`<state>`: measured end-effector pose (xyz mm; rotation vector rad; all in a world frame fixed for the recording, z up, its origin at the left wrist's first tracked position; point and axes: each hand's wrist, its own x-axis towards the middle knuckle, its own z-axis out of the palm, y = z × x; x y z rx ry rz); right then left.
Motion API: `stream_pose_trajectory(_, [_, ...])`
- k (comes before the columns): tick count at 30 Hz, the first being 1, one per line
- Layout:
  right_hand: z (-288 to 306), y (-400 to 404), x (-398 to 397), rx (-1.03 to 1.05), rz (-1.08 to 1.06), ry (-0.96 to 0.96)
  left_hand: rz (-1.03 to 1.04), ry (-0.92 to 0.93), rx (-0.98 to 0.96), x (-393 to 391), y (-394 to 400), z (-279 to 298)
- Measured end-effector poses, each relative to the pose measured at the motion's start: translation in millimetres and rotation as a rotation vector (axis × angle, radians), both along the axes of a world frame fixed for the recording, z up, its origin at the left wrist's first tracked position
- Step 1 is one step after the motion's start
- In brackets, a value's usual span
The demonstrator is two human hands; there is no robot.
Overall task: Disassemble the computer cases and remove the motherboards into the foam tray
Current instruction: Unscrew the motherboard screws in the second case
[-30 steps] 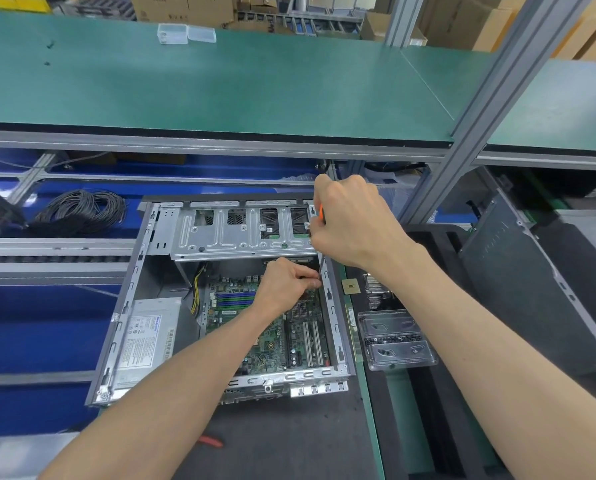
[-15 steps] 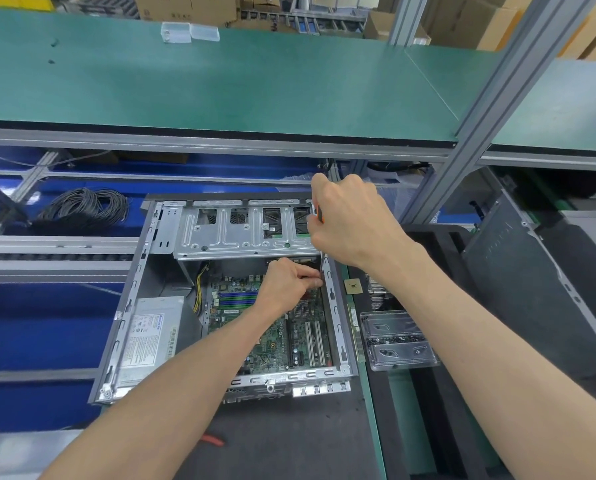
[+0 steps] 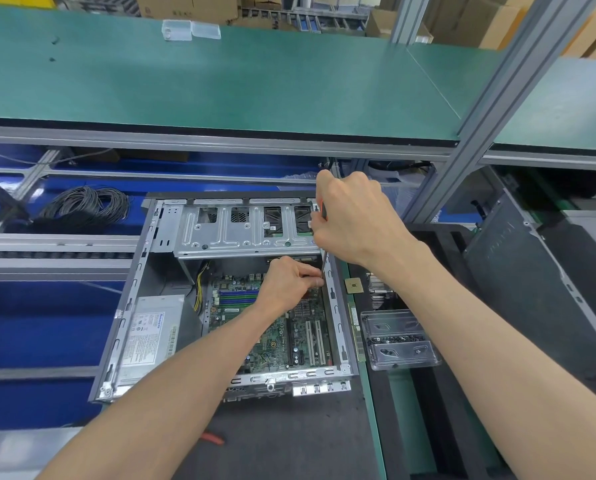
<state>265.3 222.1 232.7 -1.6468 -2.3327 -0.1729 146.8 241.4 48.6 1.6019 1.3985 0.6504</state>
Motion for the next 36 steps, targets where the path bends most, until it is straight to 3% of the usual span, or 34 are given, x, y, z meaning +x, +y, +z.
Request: stream_pose_trajectory(36, [2.0,-5.4,-4.3,0.026,-0.089,-0.062,-0.017,-0.031,0.042,-2.0,-2.4,-8.4])
